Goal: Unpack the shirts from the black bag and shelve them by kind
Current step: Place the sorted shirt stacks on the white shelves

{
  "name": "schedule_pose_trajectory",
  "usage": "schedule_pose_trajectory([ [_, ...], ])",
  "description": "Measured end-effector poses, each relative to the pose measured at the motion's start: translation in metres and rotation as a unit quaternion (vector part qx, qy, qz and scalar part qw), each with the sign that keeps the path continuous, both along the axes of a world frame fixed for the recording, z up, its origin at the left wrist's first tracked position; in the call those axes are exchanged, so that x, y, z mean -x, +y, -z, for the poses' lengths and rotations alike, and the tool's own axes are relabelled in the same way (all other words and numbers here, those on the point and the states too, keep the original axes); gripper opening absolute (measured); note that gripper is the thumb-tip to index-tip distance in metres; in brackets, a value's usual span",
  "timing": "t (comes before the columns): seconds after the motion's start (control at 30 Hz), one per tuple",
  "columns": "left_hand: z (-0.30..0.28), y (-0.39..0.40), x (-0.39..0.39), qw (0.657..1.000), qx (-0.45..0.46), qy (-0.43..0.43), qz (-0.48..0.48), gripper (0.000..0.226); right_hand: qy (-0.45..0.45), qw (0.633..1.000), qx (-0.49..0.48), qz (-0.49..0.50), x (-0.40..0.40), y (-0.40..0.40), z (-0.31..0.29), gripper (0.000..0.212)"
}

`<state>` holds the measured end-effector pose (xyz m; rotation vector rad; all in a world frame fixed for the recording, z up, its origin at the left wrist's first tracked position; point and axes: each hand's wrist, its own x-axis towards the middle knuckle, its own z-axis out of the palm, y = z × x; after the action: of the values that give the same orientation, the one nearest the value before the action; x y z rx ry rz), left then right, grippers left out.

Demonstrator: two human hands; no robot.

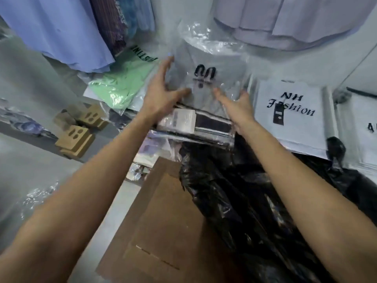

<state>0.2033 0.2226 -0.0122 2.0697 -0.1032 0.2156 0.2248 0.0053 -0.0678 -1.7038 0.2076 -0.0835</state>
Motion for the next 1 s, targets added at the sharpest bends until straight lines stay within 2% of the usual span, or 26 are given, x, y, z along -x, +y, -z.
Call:
schedule_pose_trajectory([
  [0.07, -0.016, -0.009, -0.058, 0.999, -0.051, 0.005, 0.018, 0.073, 0.034, 0.999, -0.007, 0.040, -0.054, -0.007, -0.011, 0.102],
  [0.1, -0.017, -0.012, -0.087, 0.997, -0.065, 0.026, 0.024, 0.073, 0.051, 0.997, 0.002, 0.050, -0.085, -0.015, -0.006, 0.107],
  [0.2, 0.001, -0.024, -0.152, 0.987, -0.112, 0.113, 0.030, 0.093, 0.118, 0.991, 0.006, 0.055, -0.146, -0.034, 0.022, 0.101],
  [0.27, 0.032, -0.025, -0.178, 0.975, -0.120, 0.186, 0.035, 0.107, 0.171, 0.985, 0.003, 0.004, -0.162, -0.042, 0.058, 0.093],
  [0.3, 0.047, -0.024, -0.184, 0.971, -0.100, 0.216, 0.038, 0.114, 0.190, 0.982, 0.000, -0.021, -0.160, -0.043, 0.066, 0.095],
  [0.37, 0.075, -0.015, -0.193, 0.965, -0.044, 0.257, 0.025, 0.131, 0.216, 0.976, -0.009, -0.026, -0.149, -0.036, 0.071, 0.115],
  [0.43, 0.078, -0.009, -0.187, 0.957, -0.021, 0.287, 0.026, 0.130, 0.217, 0.976, -0.005, -0.017, -0.142, -0.031, 0.067, 0.117],
  [0.53, 0.071, 0.001, -0.167, 0.960, -0.024, 0.279, 0.027, 0.108, 0.215, 0.975, -0.026, -0.037, -0.142, -0.029, 0.060, 0.101],
  [0.6, 0.067, 0.009, -0.140, 0.977, -0.042, 0.211, -0.009, 0.100, 0.231, 0.968, -0.074, -0.064, -0.141, -0.032, 0.053, 0.102],
  [0.63, 0.068, 0.013, -0.124, 0.985, -0.040, 0.164, -0.037, 0.092, 0.241, 0.961, -0.112, -0.073, -0.143, -0.035, 0.051, 0.092],
  [0.67, 0.077, 0.012, -0.107, 0.988, -0.022, 0.135, -0.072, 0.085, 0.254, 0.952, -0.145, -0.092, -0.141, -0.037, 0.048, 0.073],
  [0.73, 0.097, 0.004, -0.068, 0.975, 0.074, 0.147, -0.151, 0.090, 0.268, 0.938, -0.182, -0.123, -0.139, -0.039, 0.042, 0.046],
  [0.8, 0.114, -0.013, -0.042, 0.929, 0.198, 0.231, -0.209, 0.108, 0.266, 0.937, -0.194, -0.120, -0.136, -0.039, 0.041, 0.042],
  [0.87, 0.124, -0.025, -0.041, 0.886, 0.277, 0.277, -0.248, 0.123, 0.267, 0.936, -0.199, -0.116, -0.134, -0.035, 0.039, 0.042],
  [1.0, 0.124, -0.039, -0.051, 0.841, 0.383, 0.255, -0.286, 0.120, 0.276, 0.935, -0.198, -0.103, -0.128, -0.032, 0.034, 0.042],
])
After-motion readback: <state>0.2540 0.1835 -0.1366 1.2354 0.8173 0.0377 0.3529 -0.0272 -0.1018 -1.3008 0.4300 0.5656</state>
